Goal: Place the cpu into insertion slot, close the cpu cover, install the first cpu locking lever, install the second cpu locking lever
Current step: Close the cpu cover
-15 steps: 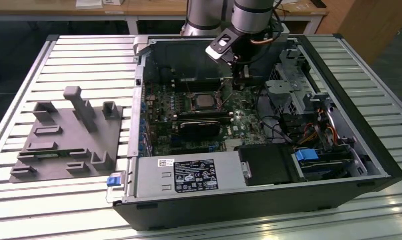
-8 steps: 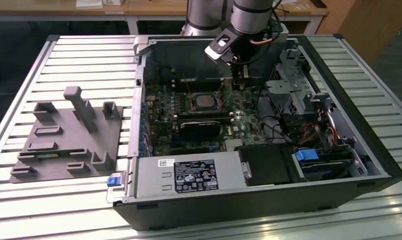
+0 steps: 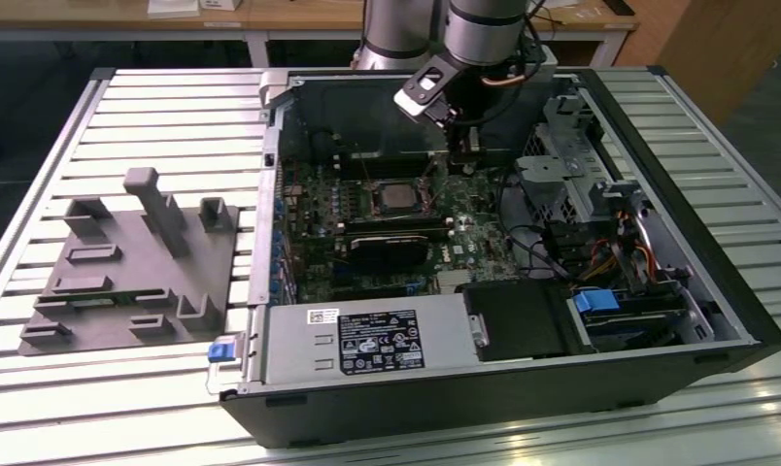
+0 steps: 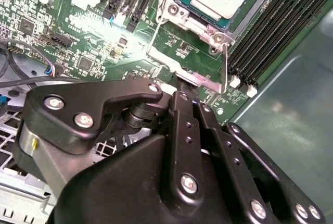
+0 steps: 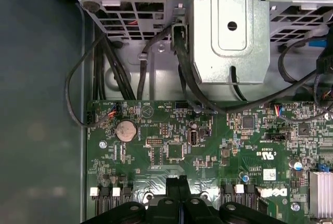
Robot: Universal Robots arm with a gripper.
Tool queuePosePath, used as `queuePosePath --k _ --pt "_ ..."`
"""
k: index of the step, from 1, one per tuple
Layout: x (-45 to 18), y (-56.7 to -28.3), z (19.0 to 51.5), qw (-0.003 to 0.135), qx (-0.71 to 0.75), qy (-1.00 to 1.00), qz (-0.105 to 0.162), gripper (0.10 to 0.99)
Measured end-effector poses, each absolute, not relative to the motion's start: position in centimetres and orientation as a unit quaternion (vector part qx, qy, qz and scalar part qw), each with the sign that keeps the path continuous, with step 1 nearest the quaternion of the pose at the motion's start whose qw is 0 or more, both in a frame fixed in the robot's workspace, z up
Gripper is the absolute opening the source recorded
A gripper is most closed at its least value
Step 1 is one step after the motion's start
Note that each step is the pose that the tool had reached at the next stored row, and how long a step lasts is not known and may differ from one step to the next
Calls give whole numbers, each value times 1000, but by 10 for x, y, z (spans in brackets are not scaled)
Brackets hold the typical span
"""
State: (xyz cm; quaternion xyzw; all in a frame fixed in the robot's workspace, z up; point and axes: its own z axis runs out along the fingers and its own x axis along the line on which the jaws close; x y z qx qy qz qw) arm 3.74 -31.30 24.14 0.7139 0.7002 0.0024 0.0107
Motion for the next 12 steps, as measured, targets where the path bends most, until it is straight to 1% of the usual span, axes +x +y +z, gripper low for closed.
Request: queuePosePath --k 12 --pt "32 -313 241 11 714 700 2 106"
